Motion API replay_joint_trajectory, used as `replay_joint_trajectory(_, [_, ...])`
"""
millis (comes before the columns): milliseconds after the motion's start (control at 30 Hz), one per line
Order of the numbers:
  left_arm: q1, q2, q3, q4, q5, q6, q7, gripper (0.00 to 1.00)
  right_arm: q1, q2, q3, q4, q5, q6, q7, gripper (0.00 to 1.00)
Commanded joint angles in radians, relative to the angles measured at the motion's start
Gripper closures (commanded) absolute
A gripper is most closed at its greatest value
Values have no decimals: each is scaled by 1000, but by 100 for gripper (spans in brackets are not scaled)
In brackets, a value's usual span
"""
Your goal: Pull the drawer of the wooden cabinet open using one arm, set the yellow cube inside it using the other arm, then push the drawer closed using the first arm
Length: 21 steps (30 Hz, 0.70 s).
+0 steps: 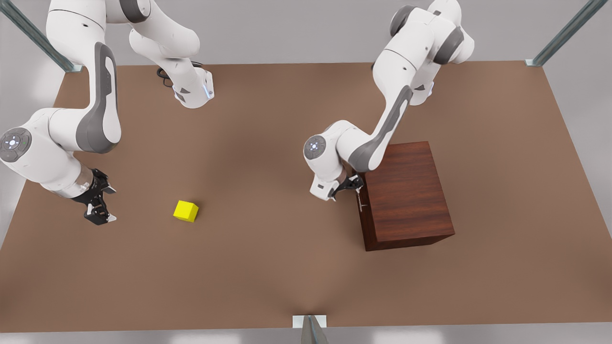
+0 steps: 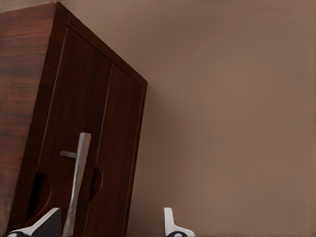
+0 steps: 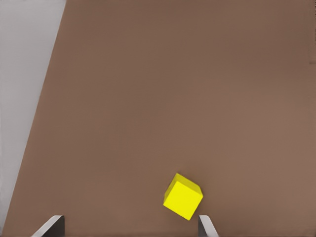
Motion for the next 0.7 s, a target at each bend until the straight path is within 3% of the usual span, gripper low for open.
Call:
replay_joint_trajectory(0, [0,-9,1,5,9,-37,-89,0,0,-1,0,1,0,1,165,0])
replay_joint_trajectory(667, [13,66,-4,9,-4,75,99,0,15,7,0,1,0,-1,168,0])
